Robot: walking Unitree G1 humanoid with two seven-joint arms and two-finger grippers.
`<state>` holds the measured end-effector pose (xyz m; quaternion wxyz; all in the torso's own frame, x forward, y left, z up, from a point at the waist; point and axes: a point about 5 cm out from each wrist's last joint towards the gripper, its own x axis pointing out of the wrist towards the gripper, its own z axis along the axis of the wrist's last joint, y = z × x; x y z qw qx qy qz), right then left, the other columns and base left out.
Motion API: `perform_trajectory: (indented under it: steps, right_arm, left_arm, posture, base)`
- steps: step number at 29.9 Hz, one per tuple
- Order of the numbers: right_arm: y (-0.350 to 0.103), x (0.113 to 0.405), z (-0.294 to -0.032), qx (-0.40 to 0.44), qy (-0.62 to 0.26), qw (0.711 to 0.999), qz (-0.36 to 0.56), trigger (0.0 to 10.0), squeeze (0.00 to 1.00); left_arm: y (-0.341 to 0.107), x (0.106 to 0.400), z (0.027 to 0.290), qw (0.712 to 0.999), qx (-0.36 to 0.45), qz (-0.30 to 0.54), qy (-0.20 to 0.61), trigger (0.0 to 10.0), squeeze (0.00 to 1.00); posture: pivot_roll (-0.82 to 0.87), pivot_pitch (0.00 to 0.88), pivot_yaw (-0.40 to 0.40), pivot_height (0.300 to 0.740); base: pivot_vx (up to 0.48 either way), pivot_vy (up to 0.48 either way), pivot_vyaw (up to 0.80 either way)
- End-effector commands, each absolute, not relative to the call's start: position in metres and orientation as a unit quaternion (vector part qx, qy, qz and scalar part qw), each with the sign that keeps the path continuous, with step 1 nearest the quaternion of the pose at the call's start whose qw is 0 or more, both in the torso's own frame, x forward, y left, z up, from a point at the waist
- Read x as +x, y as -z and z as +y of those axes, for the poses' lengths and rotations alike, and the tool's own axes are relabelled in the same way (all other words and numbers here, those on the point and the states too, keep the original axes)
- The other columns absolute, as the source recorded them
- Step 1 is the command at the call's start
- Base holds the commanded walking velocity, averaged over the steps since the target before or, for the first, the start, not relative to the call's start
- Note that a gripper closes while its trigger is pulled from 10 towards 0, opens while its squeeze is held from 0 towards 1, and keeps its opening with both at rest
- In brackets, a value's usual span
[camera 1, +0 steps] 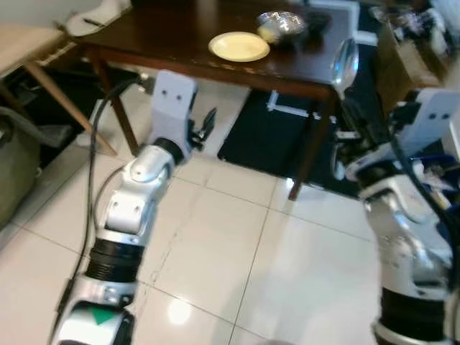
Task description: Setting the table
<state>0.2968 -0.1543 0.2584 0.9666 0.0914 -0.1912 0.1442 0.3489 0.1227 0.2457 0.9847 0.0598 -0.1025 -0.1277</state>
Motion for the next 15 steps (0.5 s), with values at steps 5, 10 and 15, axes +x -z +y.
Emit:
perform_trajectory:
  steps: [5,10,15]
  right_arm:
    - [-0.2561,0.2974,-0.1609,0.085,-0.131,0.969,-0.189,10.0,0.0]
    - [-0.2557,0.2974,-0.1603,0.084,-0.132,0.969,-0.189,10.0,0.0]
    - [-0.2546,0.2973,-0.1597,0.08,-0.134,0.97,-0.188,10.0,0.0]
  left_arm:
    - [-0.2426,0.3481,0.1171,0.984,0.063,-0.099,0.134,10.0,0.01]
    - [-0.2426,0.3485,0.1165,0.984,0.064,-0.1,0.135,10.0,0.01]
    - [-0.2427,0.3484,0.1176,0.984,0.065,-0.101,0.133,10.0,0.01]
  posture:
    - [-0.21,0.041,0.068,0.74]
    - [-0.21,0.037,0.069,0.74]
    - [-0.21,0.037,0.072,0.74]
  base:
    - [0.48,0.0,0.78]
    - [0.48,0.0,0.78]
    - [0.48,0.0,0.77]
